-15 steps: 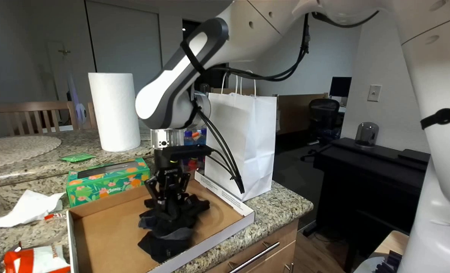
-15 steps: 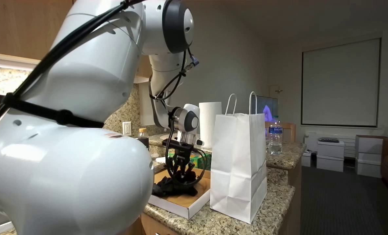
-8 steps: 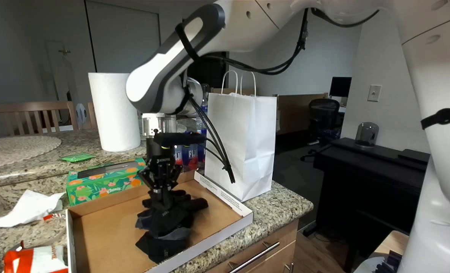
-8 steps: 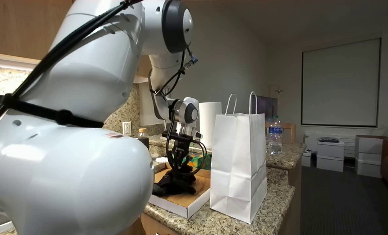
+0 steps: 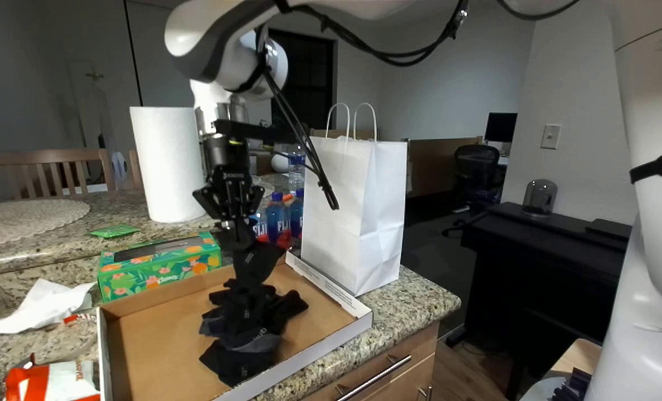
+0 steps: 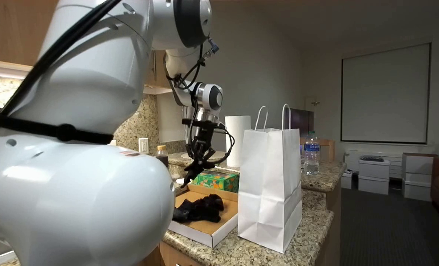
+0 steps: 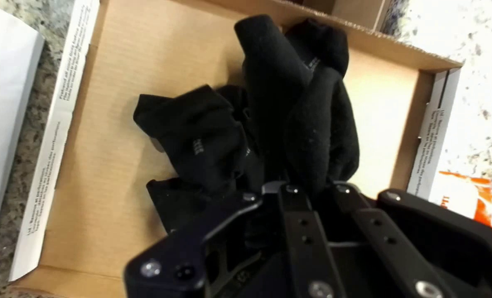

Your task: Put the socks in the bag

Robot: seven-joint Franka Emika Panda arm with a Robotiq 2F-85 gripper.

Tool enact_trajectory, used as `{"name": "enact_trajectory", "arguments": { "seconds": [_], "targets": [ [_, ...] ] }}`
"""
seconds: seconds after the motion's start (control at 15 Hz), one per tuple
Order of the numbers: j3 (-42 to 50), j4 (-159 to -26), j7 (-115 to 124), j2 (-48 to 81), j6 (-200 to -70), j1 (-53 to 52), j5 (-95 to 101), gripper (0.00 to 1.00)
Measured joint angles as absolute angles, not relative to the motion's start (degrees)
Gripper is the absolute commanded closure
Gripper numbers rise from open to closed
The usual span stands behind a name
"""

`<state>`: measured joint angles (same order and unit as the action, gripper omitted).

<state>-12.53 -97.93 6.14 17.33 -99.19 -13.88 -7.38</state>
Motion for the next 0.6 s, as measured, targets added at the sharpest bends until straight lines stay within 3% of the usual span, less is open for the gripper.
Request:
{"name": "enact_trajectory", "arguments": {
  "seconds": [0.6],
  "targets": [
    [-11.9, -81.3, 10.8, 12.8, -82.4, -13.8, -7.9, 0.92]
  ]
}}
